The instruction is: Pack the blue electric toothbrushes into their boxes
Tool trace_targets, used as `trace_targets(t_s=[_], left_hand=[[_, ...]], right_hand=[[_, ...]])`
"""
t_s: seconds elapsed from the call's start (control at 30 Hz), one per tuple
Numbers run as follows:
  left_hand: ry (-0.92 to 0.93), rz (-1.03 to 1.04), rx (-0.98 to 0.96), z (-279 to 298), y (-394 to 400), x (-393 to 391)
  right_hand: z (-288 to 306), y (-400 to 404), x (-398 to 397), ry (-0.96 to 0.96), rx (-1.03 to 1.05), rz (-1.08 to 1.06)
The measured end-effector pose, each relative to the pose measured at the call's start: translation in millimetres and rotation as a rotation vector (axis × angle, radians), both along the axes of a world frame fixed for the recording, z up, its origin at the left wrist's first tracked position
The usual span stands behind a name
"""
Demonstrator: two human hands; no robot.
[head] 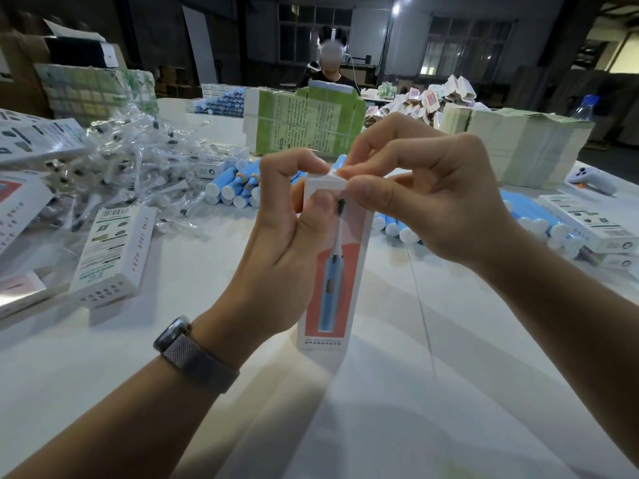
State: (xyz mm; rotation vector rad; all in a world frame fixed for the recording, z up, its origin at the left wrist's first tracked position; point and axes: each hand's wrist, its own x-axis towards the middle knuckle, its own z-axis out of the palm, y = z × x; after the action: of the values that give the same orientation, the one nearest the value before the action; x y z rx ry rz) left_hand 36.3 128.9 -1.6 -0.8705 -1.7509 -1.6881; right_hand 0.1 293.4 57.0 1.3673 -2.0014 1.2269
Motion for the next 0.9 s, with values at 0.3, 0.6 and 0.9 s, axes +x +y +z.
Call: trace_targets(t_s=[0.3, 0.6, 0.9], left_hand=[[-0.017, -0.012, 0.037, -2, 0, -2], [-0.085, -0.039, 0.076, -7, -7, -10], [-0.112, -0.101, 0.106, -6, -12, -12]], right_hand=[[-8, -4, -2, -0.01, -0.065, -0.037], [-12, -15, -1, -0.033, -0.039, -0.316], [-38, -31, 12, -0.116, 0.193, -0.481]])
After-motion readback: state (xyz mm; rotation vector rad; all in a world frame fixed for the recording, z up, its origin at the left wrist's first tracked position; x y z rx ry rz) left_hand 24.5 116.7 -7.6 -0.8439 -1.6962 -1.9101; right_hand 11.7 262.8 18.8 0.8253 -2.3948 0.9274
